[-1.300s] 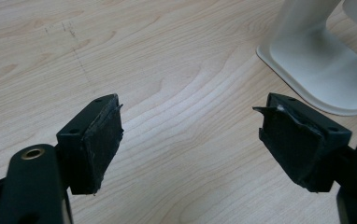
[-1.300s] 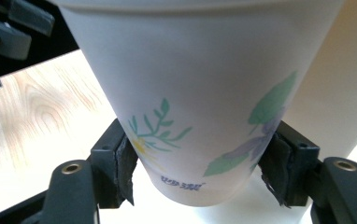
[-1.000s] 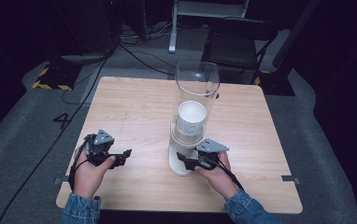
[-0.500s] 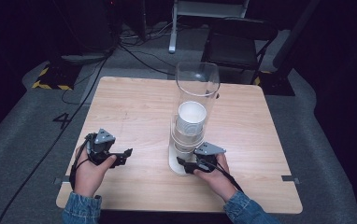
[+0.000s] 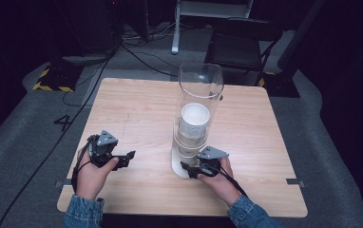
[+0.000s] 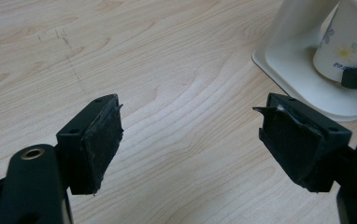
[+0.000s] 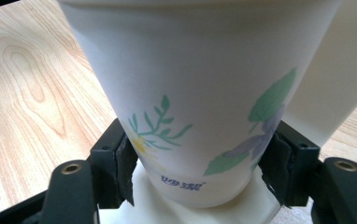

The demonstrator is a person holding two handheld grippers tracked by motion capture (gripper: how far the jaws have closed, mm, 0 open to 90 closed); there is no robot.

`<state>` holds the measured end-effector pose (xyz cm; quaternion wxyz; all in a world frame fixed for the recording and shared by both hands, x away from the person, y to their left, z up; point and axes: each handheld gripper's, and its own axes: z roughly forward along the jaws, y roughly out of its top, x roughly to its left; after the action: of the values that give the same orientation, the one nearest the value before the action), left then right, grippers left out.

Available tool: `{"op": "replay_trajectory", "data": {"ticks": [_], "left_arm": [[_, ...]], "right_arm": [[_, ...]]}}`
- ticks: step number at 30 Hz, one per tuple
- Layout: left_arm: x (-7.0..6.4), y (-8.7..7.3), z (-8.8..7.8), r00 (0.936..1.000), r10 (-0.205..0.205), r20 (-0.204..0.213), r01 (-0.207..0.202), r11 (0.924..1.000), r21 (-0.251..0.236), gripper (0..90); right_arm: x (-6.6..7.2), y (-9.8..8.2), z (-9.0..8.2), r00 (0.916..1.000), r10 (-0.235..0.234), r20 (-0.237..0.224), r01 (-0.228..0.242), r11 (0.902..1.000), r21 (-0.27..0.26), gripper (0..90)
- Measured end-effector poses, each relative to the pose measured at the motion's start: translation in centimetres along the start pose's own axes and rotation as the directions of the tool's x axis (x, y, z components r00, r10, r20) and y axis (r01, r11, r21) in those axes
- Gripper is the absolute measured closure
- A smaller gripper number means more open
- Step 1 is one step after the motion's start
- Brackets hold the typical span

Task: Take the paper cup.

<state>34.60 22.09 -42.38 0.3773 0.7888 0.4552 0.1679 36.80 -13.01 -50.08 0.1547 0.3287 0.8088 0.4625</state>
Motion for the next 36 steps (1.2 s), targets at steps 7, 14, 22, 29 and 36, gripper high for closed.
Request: {"op": "replay_trajectory", "data": {"ticks": [7, 14, 22, 29, 36], "left_arm": [[0.0, 0.2, 0.2, 1.0000, 0.004, 0.003, -0.004, 1.0000, -0.001, 21.1], [-0.1, 0.6, 0.8, 0.9998, 0.007, 0.016, -0.007, 1.0000, 0.003, 21.0], [-0.3, 1.3, 1.5, 0.9992, 0.025, 0.032, -0.025, 0.9997, 0.007, 20.8], [-0.4, 1.8, 2.0, 0.9983, 0.037, 0.045, -0.037, 0.9993, 0.009, 20.7], [-0.5, 1.9, 2.0, 0.9984, 0.031, 0.047, -0.031, 0.9995, 0.002, 20.7]], "right_arm": [[-0.2, -0.3, -0.6, 0.9999, 0.000, 0.011, 0.000, 0.9999, 0.011, 34.9], [-0.5, -0.6, -1.6, 0.9987, -0.012, 0.049, 0.011, 0.9998, 0.019, 34.9], [-0.9, -1.0, -2.8, 0.9967, -0.015, 0.080, 0.013, 0.9995, 0.028, 34.9], [-1.8, -1.5, -4.0, 0.9926, -0.007, 0.121, 0.004, 0.9995, 0.031, 34.9], [-3.4, -1.4, -5.5, 0.9870, 0.038, 0.156, -0.041, 0.9990, 0.016, 34.9]]}}
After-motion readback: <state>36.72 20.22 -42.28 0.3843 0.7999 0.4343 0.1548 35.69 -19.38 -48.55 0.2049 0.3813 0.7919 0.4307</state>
